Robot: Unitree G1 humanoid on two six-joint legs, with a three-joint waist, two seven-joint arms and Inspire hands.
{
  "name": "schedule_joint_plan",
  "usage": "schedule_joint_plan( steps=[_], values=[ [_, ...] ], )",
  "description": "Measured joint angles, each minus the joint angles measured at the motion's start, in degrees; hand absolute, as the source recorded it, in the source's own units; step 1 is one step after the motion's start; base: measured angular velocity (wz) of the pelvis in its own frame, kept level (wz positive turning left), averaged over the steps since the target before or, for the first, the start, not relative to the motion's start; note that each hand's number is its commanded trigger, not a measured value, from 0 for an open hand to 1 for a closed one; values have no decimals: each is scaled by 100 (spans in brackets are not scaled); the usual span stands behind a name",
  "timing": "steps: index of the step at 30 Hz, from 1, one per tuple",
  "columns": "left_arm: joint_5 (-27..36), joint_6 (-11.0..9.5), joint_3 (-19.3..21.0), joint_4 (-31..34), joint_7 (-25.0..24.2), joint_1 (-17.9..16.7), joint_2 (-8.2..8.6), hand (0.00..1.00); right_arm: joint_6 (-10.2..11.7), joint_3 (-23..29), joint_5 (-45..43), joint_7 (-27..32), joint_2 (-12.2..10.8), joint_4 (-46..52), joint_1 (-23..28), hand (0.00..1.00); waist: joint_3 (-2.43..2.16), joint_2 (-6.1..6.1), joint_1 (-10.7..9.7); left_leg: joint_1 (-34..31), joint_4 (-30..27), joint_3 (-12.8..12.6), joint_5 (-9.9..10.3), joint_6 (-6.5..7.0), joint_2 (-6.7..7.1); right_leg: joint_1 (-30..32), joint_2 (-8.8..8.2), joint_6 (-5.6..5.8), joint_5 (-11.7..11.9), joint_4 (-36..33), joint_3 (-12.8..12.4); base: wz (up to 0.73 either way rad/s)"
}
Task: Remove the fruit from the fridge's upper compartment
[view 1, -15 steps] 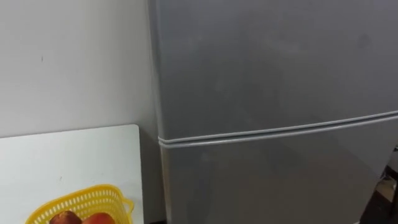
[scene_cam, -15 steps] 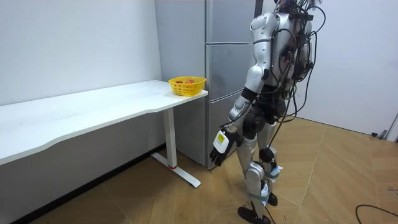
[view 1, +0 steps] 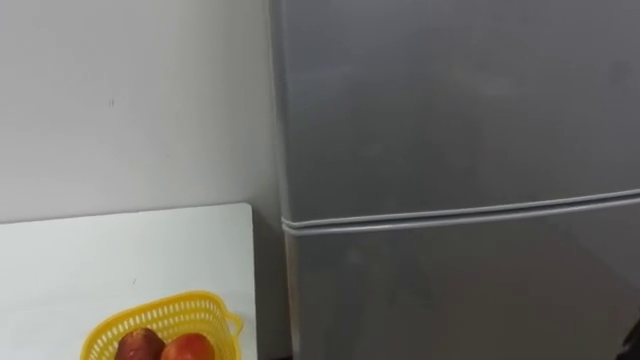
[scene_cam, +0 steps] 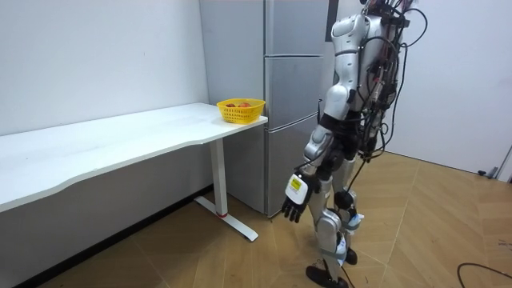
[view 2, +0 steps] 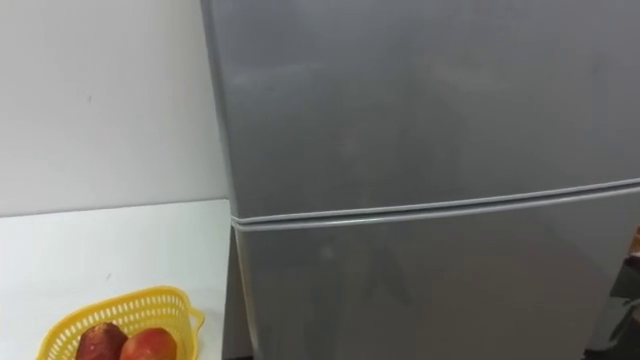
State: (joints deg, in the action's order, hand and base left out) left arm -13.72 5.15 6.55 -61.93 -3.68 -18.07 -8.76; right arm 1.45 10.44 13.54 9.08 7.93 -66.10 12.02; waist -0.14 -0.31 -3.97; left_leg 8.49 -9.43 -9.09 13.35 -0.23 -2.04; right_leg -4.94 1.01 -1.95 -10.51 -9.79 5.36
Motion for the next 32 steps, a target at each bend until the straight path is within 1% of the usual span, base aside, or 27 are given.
schedule_joint_plan(
  steps=[1,2,3,5,6,7,8,9,11,14,15,17,21,23,24,26,29,31,32],
  values=[
    [-16,33,1,1,-38,-22,12,0,-22,-23,-73,-43,-1,-63,-20,0,-3,5,15,-4,-3,7,0,0,0,-5,-3,0,0,3,17,12],
    [-45,111,4,-2,-112,-38,37,0,-47,-31,-180,-134,-7,-192,-65,0,-4,13,77,-17,-13,29,0,0,1,-6,-8,0,0,8,39,7],
    [-53,145,5,-1,-150,-39,49,0,-69,-35,-245,-189,-7,-266,-89,0,-3,17,112,-29,-17,46,0,0,2,-5,-11,-1,0,12,55,17],
    [-116,260,3,-1,-224,-36,86,0,-211,-148,-284,-380,-6,-493,-185,0,-3,25,151,-79,-30,190,-2,1,27,-25,-52,-4,-15,20,236,30],
    [-132,287,3,-1,-235,-36,94,0,-237,-189,-284,-429,-6,-530,-203,0,-1,28,162,-83,-32,209,-3,1,32,-31,-62,-5,-19,19,270,28],
    [-179,353,3,-1,-280,-37,107,0,-286,-269,-285,-549,-12,-587,-225,0,1,38,220,-82,-33,289,-4,2,44,-68,-70,0,-27,21,307,25],
    [-192,415,2,0,-319,-37,112,0,-290,-302,-285,-661,-19,-691,-256,0,2,43,258,-76,-39,321,-4,2,57,-116,-84,10,-37,34,365,26],
    [-195,439,2,0,-328,-38,114,0,-297,-301,-285,-688,-16,-745,-280,0,2,43,268,-76,-43,336,-4,2,63,-131,-96,14,-47,37,400,30],
    [-208,521,3,0,-363,-43,114,0,-399,-301,-291,-785,-5,-830,-342,0,9,27,280,-75,-57,460,-4,2,85,-220,-116,25,-64,121,521,30],
    [-212,613,4,-2,-452,-47,121,0,-416,-310,-315,-916,21,-958,-412,0,17,17,301,-82,-77,528,-4,2,97,-284,-130,30,-84,121,623,21],
    [-217,629,5,-1,-474,-46,121,0,-430,-374,-325,-956,35,-985,-414,0,28,8,303,-80,-104,546,-4,2,101,-317,-135,29,-92,126,655,15],
    [-217,640,0,0,-509,-41,125,0,-484,-476,-370,-1009,65,-1010,-433,0,33,-2,301,-90,-137,606,-4,2,118,-347,-157,30,-121,122,742,17],
    [-221,668,-9,6,-613,-26,143,0,-619,-578,-358,-1075,97,-1012,-431,0,40,-32,364,-79,-149,621,-4,2,143,-355,-182,43,-204,102,773,10],
    [-223,702,-4,14,-714,2,140,0,-696,-724,-381,-1153,141,-989,-434,0,50,-61,483,-63,-148,621,-4,2,149,-362,-183,42,-206,105,752,-4],
    [-224,721,-5,14,-752,12,139,0,-730,-791,-394,-1201,153,-967,-444,0,67,-83,533,-37,-147,621,-4,2,156,-401,-187,43,-206,104,755,0],
    [-225,749,-4,14,-824,52,132,0,-753,-877,-449,-1277,157,-954,-445,0,74,-115,592,-22,-147,620,-3,2,164,-419,-195,50,-210,104,756,0],
    [-230,758,-5,14,-848,87,131,0,-792,-934,-511,-1349,168,-934,-520,0,90,-161,606,-37,-147,620,-3,2,169,-417,-197,51,-211,108,761,0],
    [-281,771,-5,14,-871,102,132,0,-803,-981,-528,-1378,170,-950,-519,0,88,-172,604,-39,-147,619,-3,2,174,-419,-200,56,-214,111,755,0],
    [-288,789,-5,22,-901,106,131,0,-853,-983,-603,-1398,176,-952,-522,0,88,-171,602,-40,-147,619,-3,2,179,-419,-203,62,-218,112,751,0]
  ],
)
